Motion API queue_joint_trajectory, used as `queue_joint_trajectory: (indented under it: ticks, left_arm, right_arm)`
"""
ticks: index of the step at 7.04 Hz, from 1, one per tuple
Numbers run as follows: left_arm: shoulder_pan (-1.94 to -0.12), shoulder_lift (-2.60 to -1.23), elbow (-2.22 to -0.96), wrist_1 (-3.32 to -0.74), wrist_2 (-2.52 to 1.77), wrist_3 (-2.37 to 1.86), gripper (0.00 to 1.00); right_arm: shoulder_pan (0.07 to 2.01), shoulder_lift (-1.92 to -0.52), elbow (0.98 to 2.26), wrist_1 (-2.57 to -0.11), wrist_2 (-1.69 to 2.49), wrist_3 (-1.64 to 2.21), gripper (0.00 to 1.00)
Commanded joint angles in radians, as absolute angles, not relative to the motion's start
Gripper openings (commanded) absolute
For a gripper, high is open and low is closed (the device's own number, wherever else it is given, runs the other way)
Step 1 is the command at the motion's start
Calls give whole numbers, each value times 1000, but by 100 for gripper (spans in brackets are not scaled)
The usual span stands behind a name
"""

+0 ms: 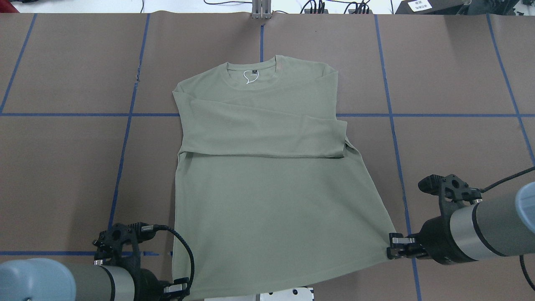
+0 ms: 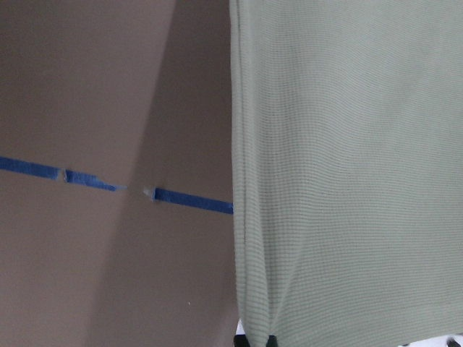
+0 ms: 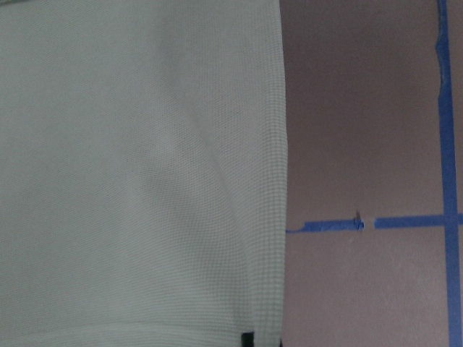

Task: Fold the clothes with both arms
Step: 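Lift the hem with both grippers and fold it toward the collar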

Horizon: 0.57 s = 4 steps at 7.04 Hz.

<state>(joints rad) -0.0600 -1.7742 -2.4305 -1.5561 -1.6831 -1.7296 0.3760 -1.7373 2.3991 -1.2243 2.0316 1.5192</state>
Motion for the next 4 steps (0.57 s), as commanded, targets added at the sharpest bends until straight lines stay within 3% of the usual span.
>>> queue_joint_trajectory:
  ticks: [1, 2, 4]
  left_arm:
    - [-41, -1776, -2506, -1506, -1707, -1732, 0]
    - [-54, -1784, -2493, -1505, -1709, -1720, 0]
    - [-282, -1796, -2477, -1497, -1759, -1607, 0]
  right_arm:
    - [418, -1760, 2447, -1223, 2102, 1519, 0]
    - [483, -1714, 2407, -1223, 2100, 1516, 0]
    - [609, -1526, 2274, -1224, 2100, 1502, 0]
